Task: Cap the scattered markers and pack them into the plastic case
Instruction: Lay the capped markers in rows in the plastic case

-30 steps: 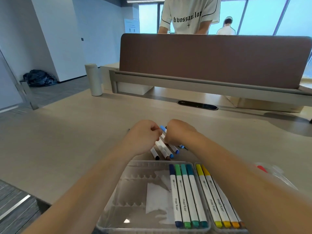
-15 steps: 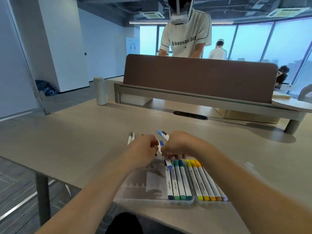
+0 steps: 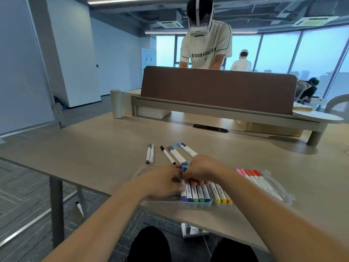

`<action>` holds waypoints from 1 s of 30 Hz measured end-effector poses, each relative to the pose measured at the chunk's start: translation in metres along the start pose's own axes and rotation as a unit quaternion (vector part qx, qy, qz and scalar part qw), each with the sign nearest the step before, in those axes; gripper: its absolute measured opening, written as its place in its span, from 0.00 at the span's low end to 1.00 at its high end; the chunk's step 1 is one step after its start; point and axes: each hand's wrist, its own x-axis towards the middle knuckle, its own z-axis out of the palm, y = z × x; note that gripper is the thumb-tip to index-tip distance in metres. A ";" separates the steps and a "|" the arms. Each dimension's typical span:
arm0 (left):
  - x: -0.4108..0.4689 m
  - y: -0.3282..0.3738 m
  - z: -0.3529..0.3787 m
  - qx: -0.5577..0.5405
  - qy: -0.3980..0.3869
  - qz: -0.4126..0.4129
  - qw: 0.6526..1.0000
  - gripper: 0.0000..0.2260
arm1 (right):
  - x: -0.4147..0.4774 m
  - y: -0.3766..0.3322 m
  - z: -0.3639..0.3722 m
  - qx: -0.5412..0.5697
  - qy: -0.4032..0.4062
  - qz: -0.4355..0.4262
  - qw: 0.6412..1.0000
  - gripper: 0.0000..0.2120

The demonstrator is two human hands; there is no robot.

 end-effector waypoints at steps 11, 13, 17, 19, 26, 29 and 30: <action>0.007 -0.006 0.003 -0.026 0.016 -0.003 1.000 0.15 | 0.008 0.002 -0.002 -0.011 -0.025 0.011 1.000 0.19; 0.012 -0.009 0.004 -0.050 0.010 -0.008 0.999 0.13 | 0.008 0.002 -0.002 -0.012 -0.023 0.009 1.000 0.19; 0.021 -0.016 -0.001 -0.078 0.010 -0.028 0.997 0.10 | 0.011 0.009 -0.004 0.011 -0.018 -0.008 1.000 0.17; 0.028 -0.018 -0.007 -0.090 0.041 -0.030 0.995 0.10 | 0.016 0.013 -0.006 0.026 -0.002 -0.013 1.000 0.13; 0.062 -0.031 -0.019 -0.227 0.170 -0.084 0.955 0.09 | 0.077 0.016 -0.010 -0.011 0.141 -0.007 0.990 0.11; 0.076 -0.038 -0.026 -0.267 0.182 -0.088 0.942 0.10 | 0.104 0.007 -0.014 -0.038 0.162 -0.003 0.986 0.07; 0.080 -0.041 -0.028 -0.267 0.183 -0.091 0.942 0.09 | 0.112 0.003 -0.016 -0.045 0.161 -0.002 0.986 0.07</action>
